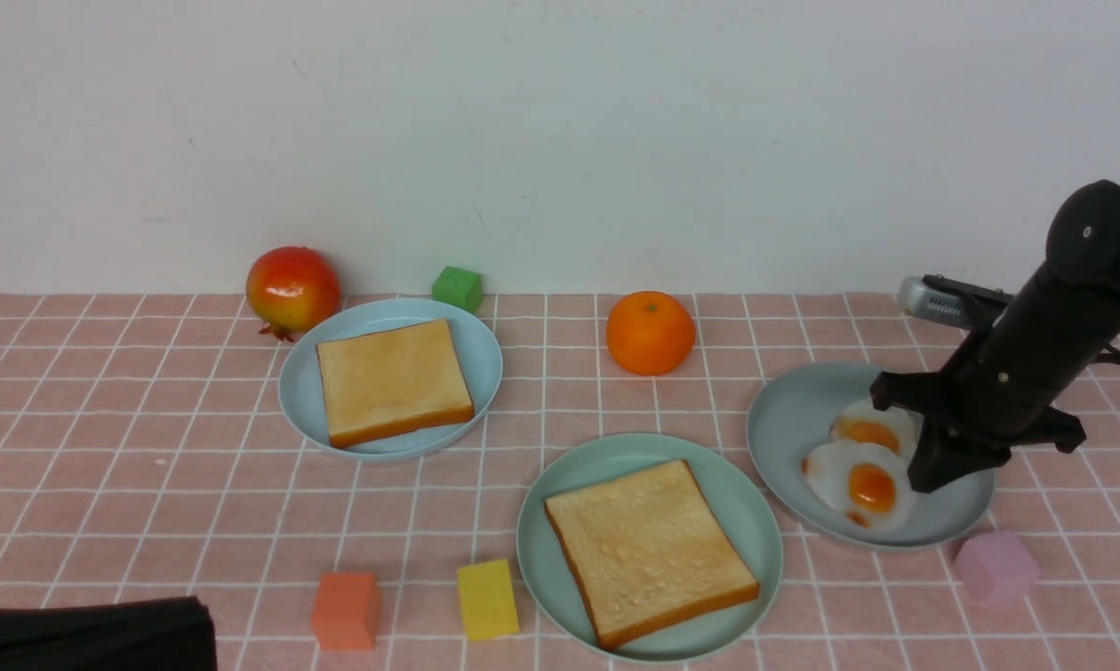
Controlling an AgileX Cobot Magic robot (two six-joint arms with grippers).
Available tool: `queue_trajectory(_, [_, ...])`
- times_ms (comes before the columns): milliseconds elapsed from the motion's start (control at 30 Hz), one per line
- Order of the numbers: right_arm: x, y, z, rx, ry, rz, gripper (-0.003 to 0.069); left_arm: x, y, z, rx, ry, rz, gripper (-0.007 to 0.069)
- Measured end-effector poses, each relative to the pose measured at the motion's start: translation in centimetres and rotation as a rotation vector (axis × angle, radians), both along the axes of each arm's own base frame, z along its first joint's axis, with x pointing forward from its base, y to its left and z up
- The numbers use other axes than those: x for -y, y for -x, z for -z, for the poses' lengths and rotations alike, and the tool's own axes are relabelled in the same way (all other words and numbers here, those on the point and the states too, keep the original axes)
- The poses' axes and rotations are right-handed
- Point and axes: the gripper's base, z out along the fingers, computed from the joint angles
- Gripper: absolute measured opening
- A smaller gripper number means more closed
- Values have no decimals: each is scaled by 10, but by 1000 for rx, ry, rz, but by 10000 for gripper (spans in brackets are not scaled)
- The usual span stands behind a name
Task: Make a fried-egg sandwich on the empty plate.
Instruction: Use the right arm to grab a fried egg
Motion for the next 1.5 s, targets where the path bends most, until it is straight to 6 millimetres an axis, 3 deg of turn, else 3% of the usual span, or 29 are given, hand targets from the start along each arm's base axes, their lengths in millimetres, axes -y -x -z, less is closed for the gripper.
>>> queue_trajectory(333, [4,9,-26,22,51,-49,-3,0,0,0,1,1,0,12])
queue_trajectory(467, [-11,13,-44,70,53,-96,8,0,0,0,1,1,0,12])
queue_trajectory(500, [-29,17,-51,99,68,-172,29,0,0,0,1,1,0,12])
queue_trajectory(533, [-33,18,-53,106,71,-190,31,0,0,0,1,1,0,12])
queue_trajectory(600, [-62,22,-54,131,120,-316,85,0,0,0,1,1,0,12])
queue_trajectory(667, [-72,24,-52,141,149,-365,131,0,0,0,1,1,0,12])
queue_trajectory(700, [-87,26,-47,149,204,-437,218,0,0,0,1,1,0,12])
queue_trajectory(767, [-94,26,-43,150,238,-471,283,0,0,0,1,1,0,12])
queue_trajectory(800, [-101,26,-36,154,284,-503,387,0,0,0,1,1,0,12])
queue_trajectory(933, [-104,20,-24,168,333,-495,505,0,0,0,1,1,0,12])
queue_trajectory(1167, [-105,14,-8,163,333,-458,487,0,0,0,1,1,0,12])
queue_trajectory(1500, [-108,12,-6,156,287,-380,461,0,0,0,0,1,0,12])
